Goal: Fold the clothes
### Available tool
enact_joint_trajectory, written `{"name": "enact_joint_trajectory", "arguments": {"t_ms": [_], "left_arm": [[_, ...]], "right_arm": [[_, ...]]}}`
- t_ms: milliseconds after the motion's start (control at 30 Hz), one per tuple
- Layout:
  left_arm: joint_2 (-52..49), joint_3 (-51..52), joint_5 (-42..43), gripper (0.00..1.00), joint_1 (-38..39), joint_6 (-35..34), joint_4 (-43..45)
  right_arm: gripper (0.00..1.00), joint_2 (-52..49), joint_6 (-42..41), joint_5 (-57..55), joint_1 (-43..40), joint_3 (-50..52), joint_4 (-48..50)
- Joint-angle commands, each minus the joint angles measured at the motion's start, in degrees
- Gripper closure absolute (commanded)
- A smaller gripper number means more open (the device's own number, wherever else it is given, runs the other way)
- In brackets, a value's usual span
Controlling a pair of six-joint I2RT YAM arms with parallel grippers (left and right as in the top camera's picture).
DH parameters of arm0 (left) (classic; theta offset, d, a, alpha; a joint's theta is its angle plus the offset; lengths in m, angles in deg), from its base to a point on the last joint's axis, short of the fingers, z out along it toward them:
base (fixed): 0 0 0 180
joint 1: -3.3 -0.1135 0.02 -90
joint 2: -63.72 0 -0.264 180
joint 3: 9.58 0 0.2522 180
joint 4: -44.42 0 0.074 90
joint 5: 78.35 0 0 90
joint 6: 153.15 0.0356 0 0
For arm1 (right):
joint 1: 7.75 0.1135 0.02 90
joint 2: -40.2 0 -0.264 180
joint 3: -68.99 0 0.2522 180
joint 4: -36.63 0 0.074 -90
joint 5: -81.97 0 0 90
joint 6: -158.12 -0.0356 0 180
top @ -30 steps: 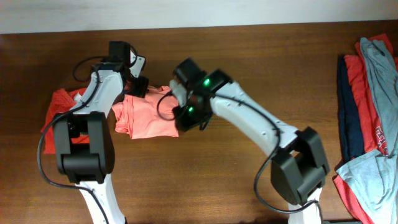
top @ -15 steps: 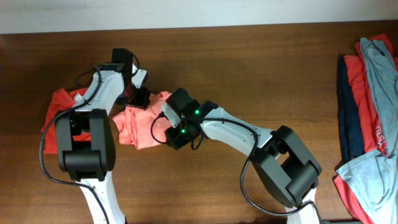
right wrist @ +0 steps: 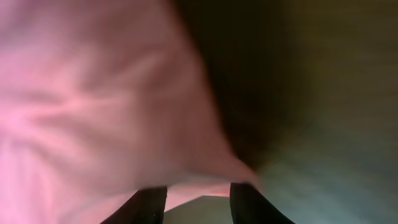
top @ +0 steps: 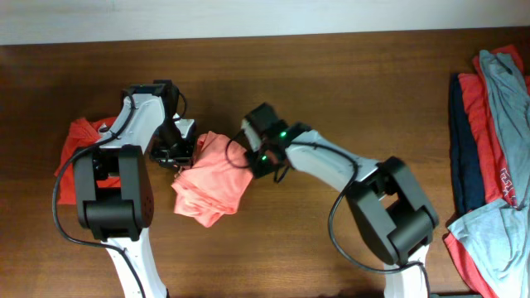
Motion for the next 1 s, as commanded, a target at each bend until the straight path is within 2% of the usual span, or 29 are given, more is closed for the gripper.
{"name": "enact_joint_trajectory", "arguments": {"t_ms": [0, 333, 433, 467, 500, 533, 567, 733, 967], "left_arm": [[-1.0, -0.3, 9.7, 0.73, 0.6, -1.4, -0.6], [0.4, -4.9, 9.9, 0.73, -0.9, -1.4, 0.5], [0.6, -8.9, 8.2, 0.64, -1.9, -1.4, 0.5], [0.6, -10.3, 8.1, 0.56, -2.3, -1.4, 0.4], [0.6, -11.6, 8.1, 0.37, -2.6, -1.4, 0.2], [0.6, -12.9, 8.1, 0.08, -3.0, -1.4, 0.3], [0.6, -13.8, 8.1, 0.01, -3.1, -1.4, 0.3], [0.4, -14.7, 9.7, 0.01, -1.9, -0.4, 0.9], [-0.8, -14.6, 13.2, 0.01, 1.2, 9.5, 0.5]], "right_arm": [[0.61, -0.4, 1.0, -1.2, -2.3, 0.2, -0.5], [0.61, 0.0, 5.3, -1.8, -3.3, 0.0, -10.1], [0.60, 0.1, 5.3, -5.1, -3.5, 0.0, -14.0], [0.58, 0.1, 5.3, -5.9, -3.6, 0.0, -15.3], [0.58, 0.1, 5.3, -6.8, -3.8, 0.0, -16.3], [0.57, 0.1, 5.3, -7.3, -4.0, 0.0, -17.1], [0.57, 0.1, 5.2, -7.7, -4.3, 0.0, -17.7], [0.57, 0.1, 5.2, -7.7, -4.8, 0.0, -17.8], [0.57, 0.1, 5.2, -7.7, -4.8, 0.0, -17.9]]}}
